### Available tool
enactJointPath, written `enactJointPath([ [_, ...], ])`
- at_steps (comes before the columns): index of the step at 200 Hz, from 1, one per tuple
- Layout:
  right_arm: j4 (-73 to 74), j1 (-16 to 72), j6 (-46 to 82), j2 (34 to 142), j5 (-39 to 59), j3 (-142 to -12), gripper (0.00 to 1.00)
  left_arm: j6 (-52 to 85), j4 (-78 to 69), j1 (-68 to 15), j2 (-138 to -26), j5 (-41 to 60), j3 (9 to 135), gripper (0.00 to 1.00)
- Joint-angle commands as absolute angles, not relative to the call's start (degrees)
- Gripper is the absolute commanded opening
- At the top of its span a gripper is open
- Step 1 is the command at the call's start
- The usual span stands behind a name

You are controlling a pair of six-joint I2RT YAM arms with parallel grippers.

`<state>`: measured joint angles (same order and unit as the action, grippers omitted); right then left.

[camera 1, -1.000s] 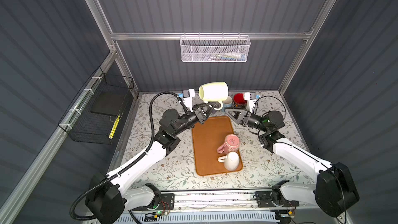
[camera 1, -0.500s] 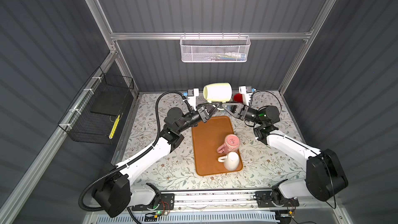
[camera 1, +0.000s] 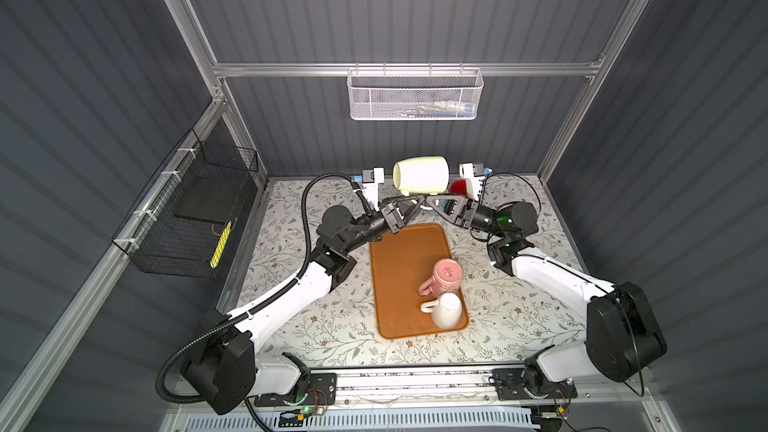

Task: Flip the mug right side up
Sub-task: 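Grasp the light green mug's handle with the right gripper while the left gripper holds it, then open the left gripper and draw it back while the right gripper holds the mug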

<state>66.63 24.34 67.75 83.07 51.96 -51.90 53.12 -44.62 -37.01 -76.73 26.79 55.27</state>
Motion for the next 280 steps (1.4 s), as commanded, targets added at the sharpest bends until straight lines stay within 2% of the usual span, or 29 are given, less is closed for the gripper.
enactJointPath([
  [1, 70.38, 24.6, 67.85, 83.4, 52.73, -54.23, 0.22, 53.65, -50.77, -36.65, -77.33, 27.61, 56.87, 0.0],
  [36, 71.01, 24.52, 68.35, 83.34, 53.11, -54.01, 0.0, 53.89, -51.37, -36.55, -77.18, 27.71, 55.54, 0.0],
  [86, 70.83, 24.12, 68.12, 82.24, 52.47, -52.61, 0.0, 54.23, -48.9, -35.65, -76.38, 27.41, 54.52, 0.0],
  [118, 69.97, 23.96, 67.22, 80.93, 51.8, -51.39, 0.0, 53.99, -48.18, -34.75, -74.84, 27.28, 53.07, 0.26],
  [149, 69.06, 23.76, 66.31, 79.77, 51.33, -50.16, 0.0, 50.6, -44.17, -34.32, -71.23, 25.31, 51.7, 0.46],
  [199, 64.65, 23.74, 63.98, 78.13, 51.08, -49.31, 0.0, 44.52, -35.68, -34.1, -65.75, 22.74, 50.82, 0.67],
  [239, 40.84, 24.37, 49.86, 72.81, 46.34, -51.04, 0.0, 37.39, -25.38, -34.1, -59.02, 19.35, 49.18, 0.85],
  [280, 18.08, 27.74, 36.04, 70.56, 37.67, -57.36, 0.0, 31.93, -14.07, -34.1, -52.61, 12.88, 48.03, 0.98],
])
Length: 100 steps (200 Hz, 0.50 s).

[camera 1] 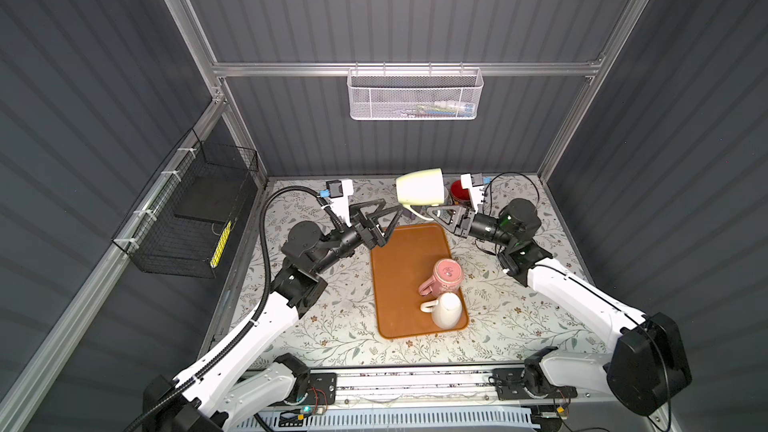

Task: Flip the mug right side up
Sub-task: 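Open the left gripper and draw it back while the right gripper holds the mug, then lower the light green mug upright beside the purple mug with the right gripper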

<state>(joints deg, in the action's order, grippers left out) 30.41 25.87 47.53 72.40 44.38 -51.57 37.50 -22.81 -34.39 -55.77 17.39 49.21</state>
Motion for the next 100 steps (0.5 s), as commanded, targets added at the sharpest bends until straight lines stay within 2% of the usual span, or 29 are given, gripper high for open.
enactJointPath([
  [1, 17.74, 27.76, 35.95, 70.65, 37.42, -57.55, 0.0, 31.83, -13.85, -34.1, -52.41, 12.73, 48.06, 0.98],
  [43, 2.84, 31.9, 29.68, 74.53, 27.33, -66.57, 0.0, 29.28, -3.77, -34.1, -46.78, 6.34, 46.18, 1.0],
  [74, -8.07, 34.65, 26.36, 81.76, 20.45, -76.22, 0.0, 28.94, 2.49, -34.1, -43.19, 1.18, 43.69, 1.0],
  [100, -15.48, 37.34, 23.73, 88.09, 13.39, -84.25, 0.0, 28.85, 4.86, -34.1, -41.07, 0.87, 40.59, 1.0],
])
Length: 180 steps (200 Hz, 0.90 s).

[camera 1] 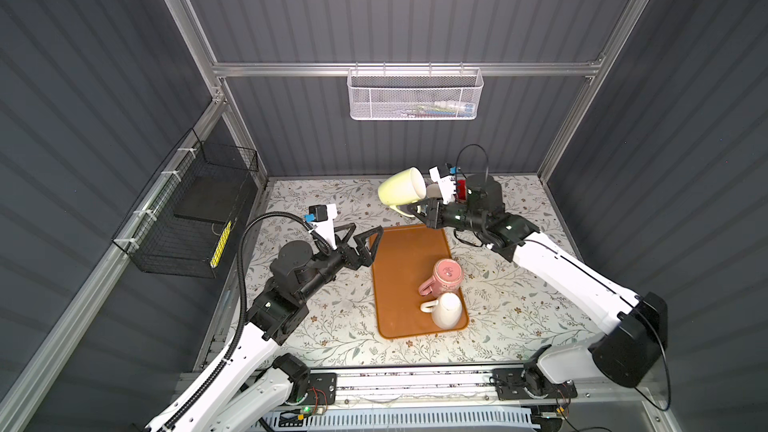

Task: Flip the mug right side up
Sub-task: 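Lower the light green mug upright beside the purple mug with the right gripper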

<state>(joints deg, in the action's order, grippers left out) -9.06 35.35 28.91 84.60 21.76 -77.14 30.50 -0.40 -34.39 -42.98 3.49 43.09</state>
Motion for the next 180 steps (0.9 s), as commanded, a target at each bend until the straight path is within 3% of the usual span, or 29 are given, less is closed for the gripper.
enactJointPath([
  [1, -15.74, 37.39, 23.64, 88.38, 13.2, -84.53, 0.0, 28.88, 4.93, -34.1, -41.01, 0.83, 40.47, 1.0],
  [76, -29.5, 41.84, 19.22, 104.79, -2.56, -104.62, 0.0, 29.24, 9.65, -34.1, -37.87, -0.53, 33.42, 1.0],
  [180, -37.92, 41.94, 13.63, 127.14, -11.7, -126.99, 0.0, 31.06, 8.74, -34.1, -35.21, 0.18, 26.8, 1.0],
])
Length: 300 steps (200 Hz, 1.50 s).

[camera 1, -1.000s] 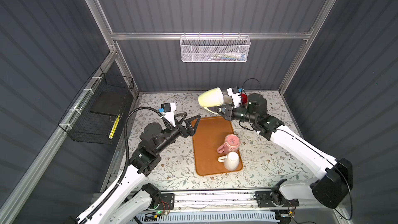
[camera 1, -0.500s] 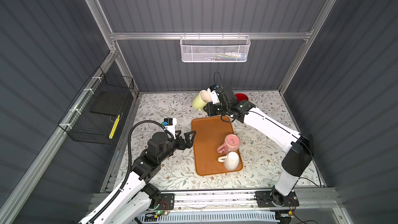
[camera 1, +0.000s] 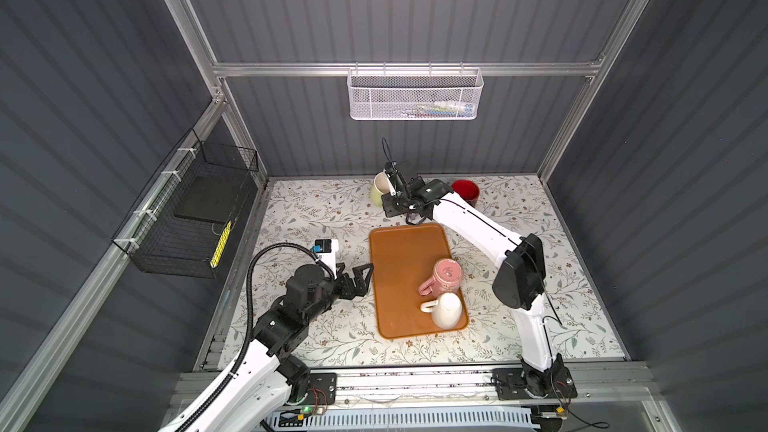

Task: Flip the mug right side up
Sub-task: 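Lower the light green mug upright beside the purple mug with the right gripper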

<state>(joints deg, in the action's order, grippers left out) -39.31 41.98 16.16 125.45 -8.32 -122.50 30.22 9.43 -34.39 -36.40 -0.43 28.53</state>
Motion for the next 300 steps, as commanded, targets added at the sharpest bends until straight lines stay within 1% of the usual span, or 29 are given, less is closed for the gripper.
enactJointPath([
  [1, -37.99, 41.93, 13.62, 127.38, -11.69, -127.17, 0.0, 31.22, 8.68, -34.1, -35.18, 0.18, 26.67, 1.0],
  [47, -39.87, 40.91, 13.22, 134.58, -12.15, -134.11, 0.0, 33.93, 6.59, -34.1, -32.75, 0.14, 21.88, 1.0],
  [73, -42.88, 39.84, 13.62, 138.63, -11.78, -139.07, 0.0, 33.2, 7.33, -34.1, -32.18, -0.26, 21.38, 1.0],
  [106, -44.53, 38.85, 13.84, 141.5, -12.33, -141.35, 0.0, 32.17, 7.76, -34.12, -32.47, -0.83, 21.32, 1.0],
  [239, -43.33, 37.71, 12.36, 146.33, -12.3, -143.65, 0.0, 30.96, 6.02, -34.1, -35.06, -1.1, 20.48, 1.0],
  [296, -43.59, 37.71, 11.51, 147.47, -13.84, -144.23, 0.0, 30.86, 5.71, -34.1, -35.66, -1.14, 20.44, 1.0],
  [300, -43.55, 37.71, 11.5, 147.47, -13.85, -144.22, 0.02, 30.93, 5.71, -34.1, -35.68, -1.15, 20.46, 1.0],
])
